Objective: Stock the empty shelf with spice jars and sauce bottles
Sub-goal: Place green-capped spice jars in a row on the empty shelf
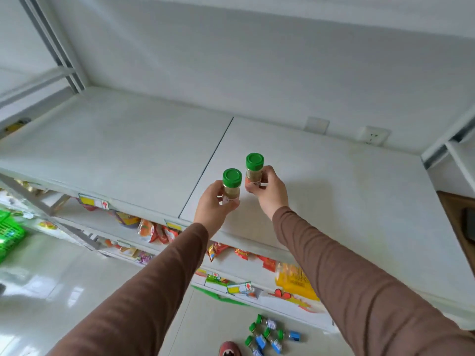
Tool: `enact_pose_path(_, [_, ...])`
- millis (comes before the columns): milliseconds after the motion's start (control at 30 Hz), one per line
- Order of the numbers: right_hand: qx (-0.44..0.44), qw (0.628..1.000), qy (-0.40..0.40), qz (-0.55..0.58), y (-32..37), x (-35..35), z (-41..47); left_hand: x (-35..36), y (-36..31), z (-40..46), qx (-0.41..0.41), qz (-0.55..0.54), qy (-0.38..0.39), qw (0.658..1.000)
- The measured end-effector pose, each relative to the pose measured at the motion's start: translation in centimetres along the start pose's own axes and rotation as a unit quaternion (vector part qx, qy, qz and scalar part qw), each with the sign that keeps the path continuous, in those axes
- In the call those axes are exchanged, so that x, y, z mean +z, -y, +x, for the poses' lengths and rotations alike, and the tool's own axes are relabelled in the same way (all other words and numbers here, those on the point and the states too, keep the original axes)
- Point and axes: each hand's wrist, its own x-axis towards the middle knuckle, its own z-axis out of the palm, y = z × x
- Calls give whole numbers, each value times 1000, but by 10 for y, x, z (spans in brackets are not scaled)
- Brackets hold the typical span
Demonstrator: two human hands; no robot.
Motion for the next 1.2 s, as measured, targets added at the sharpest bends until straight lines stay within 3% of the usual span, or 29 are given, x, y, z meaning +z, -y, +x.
enact_pose_path(400, [-11,999,33,-4,-9,28,69,14,12,68,-3,1,-9,1000])
enact_pose_path(1200, [19,998,-5,-57,5,54,157,15,18,75,-5,-15,4,1000])
